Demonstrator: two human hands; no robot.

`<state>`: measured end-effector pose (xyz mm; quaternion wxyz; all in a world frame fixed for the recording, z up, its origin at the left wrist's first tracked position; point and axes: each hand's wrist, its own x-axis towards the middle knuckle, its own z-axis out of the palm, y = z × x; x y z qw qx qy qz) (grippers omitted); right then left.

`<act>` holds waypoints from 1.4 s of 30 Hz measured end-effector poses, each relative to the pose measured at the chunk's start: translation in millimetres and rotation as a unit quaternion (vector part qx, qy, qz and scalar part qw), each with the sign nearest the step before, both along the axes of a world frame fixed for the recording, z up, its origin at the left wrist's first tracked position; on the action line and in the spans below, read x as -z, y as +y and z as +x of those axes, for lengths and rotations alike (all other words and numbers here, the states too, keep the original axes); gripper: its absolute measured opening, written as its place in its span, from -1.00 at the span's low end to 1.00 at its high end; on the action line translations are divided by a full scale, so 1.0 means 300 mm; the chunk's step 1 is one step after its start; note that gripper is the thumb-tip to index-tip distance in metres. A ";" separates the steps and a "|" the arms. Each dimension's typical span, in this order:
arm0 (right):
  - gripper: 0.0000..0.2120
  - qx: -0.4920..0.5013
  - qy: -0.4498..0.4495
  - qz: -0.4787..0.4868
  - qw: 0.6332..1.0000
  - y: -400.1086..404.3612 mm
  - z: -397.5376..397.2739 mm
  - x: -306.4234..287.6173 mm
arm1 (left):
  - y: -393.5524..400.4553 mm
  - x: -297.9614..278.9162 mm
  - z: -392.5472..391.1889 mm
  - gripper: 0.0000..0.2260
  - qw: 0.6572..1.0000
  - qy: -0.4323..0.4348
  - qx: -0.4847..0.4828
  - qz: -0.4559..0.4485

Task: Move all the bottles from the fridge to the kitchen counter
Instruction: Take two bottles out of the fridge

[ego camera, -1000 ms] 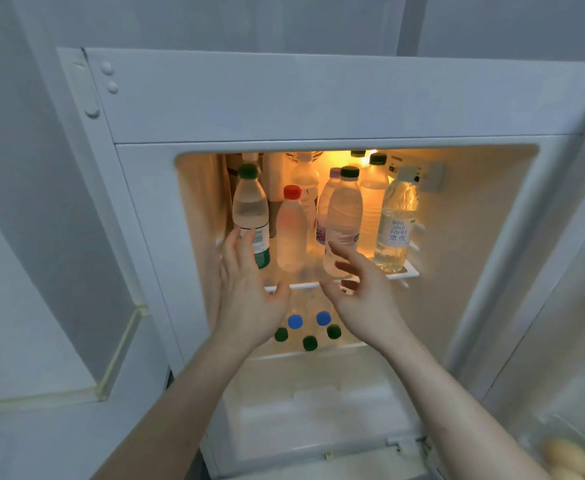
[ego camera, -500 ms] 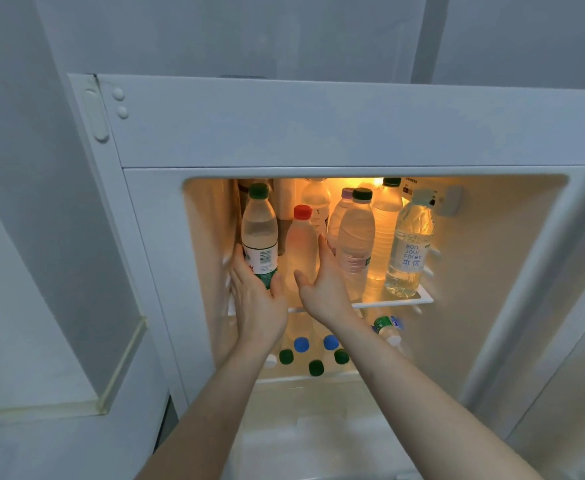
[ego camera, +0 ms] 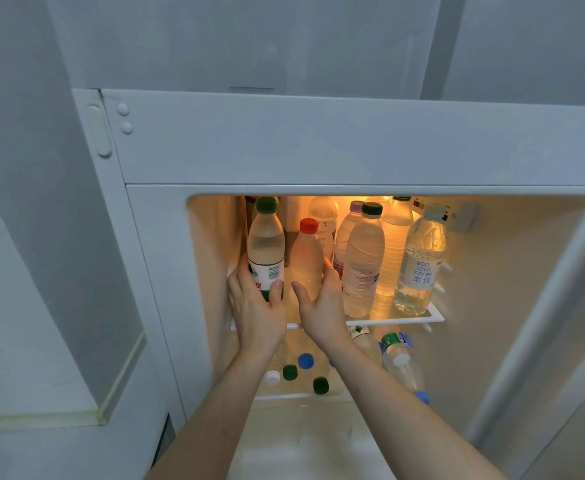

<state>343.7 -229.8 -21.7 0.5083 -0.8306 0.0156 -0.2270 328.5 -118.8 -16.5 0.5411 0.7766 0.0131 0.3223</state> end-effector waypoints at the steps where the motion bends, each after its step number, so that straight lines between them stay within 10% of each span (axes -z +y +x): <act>1: -0.31 -0.005 0.001 0.002 1.000 -0.004 -0.003 0.001 | 0.003 0.001 0.000 -0.40 1.000 0.001 0.004 0.001; 27: -0.26 -0.037 -0.043 0.058 0.997 -0.044 -0.013 0.063 | 0.010 -0.019 -0.093 -0.33 0.999 0.000 0.028 0.027; 42: -0.36 -0.174 -0.200 0.129 0.956 0.014 -0.256 0.018 | 0.101 -0.065 -0.765 -0.52 0.998 0.040 -0.044 -0.028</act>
